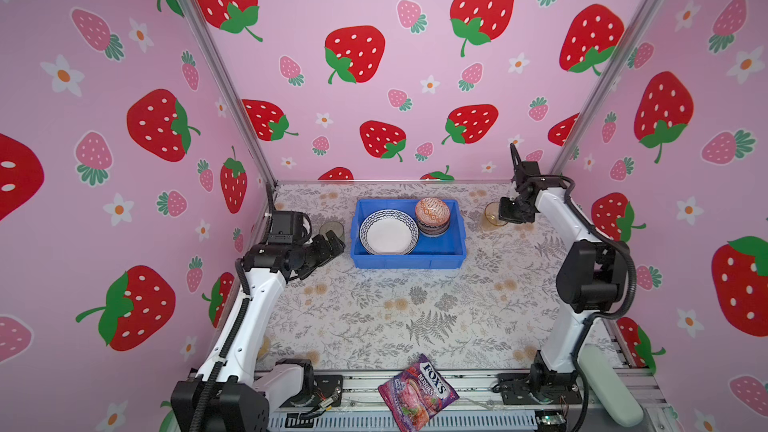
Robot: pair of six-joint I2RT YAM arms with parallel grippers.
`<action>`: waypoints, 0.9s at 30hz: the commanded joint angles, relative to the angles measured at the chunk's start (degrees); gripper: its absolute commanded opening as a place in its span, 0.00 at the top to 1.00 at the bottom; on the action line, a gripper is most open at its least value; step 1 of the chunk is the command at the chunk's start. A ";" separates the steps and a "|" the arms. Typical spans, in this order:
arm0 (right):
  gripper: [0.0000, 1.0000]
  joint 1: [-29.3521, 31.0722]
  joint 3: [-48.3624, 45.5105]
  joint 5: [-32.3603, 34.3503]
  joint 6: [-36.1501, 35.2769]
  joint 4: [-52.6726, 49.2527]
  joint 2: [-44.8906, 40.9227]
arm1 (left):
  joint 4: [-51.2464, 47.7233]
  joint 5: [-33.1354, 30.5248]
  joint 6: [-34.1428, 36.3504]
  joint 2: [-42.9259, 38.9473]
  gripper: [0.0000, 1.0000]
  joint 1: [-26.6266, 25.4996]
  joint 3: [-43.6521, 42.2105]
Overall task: Place the mixed dishes into the plastic bin
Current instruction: 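Grasp the amber glass cup with the right gripper and lift it, then carry the amber cup into the bin beside the bowl stack with right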
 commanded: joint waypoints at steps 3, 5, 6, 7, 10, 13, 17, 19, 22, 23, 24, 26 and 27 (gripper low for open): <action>0.95 3.92 4.78 -3.32 -1.80 -8.22 -5.62 | -2.40 0.61 0.78 -0.67 0.01 0.68 3.39; 0.95 5.39 5.85 -3.75 -1.98 -9.94 -6.84 | -2.92 0.61 0.78 -0.82 0.01 0.70 3.75; 0.95 6.09 6.41 -3.87 -2.07 -11.02 -7.31 | -3.15 0.61 0.80 -1.01 0.01 0.80 3.89; 0.95 6.79 6.88 -4.04 -2.12 -11.77 -7.84 | -3.52 0.54 0.70 -1.26 0.01 0.80 3.96; 0.95 9.23 7.62 -5.31 -2.24 -13.56 -8.70 | -4.27 0.01 0.76 -2.54 0.01 0.82 4.11; 0.95 12.60 7.91 -5.03 -2.17 -14.86 -8.58 | -4.90 -0.58 0.80 -3.56 0.01 0.99 3.98; 0.95 16.94 5.11 -4.74 -1.23 -13.98 -8.80 | -4.95 -0.46 0.30 -4.32 0.01 1.04 3.72; 0.95 18.56 3.12 -4.80 -0.60 -12.58 -8.90 | -4.91 -0.20 0.17 -4.36 0.01 1.04 3.68; 0.95 20.55 0.19 -5.09 0.80 -9.62 -8.84 | -5.34 -0.07 0.25 -4.51 0.01 1.04 3.90; 0.95 21.09 -0.60 -5.32 1.11 -8.81 -8.53 | -5.48 -0.18 0.38 -4.63 0.01 1.04 4.01; 0.95 21.53 -1.40 -5.48 1.38 -8.12 -8.21 | -5.74 -0.18 0.43 -4.65 0.01 1.04 4.16; 0.95 22.07 -2.49 -5.46 1.86 -6.61 -7.57 | -6.16 -0.39 0.58 -4.96 0.01 1.04 4.17; 0.95 22.26 -2.77 -5.38 2.00 -5.95 -7.08 | -6.22 -0.40 0.60 -5.18 0.01 1.04 4.17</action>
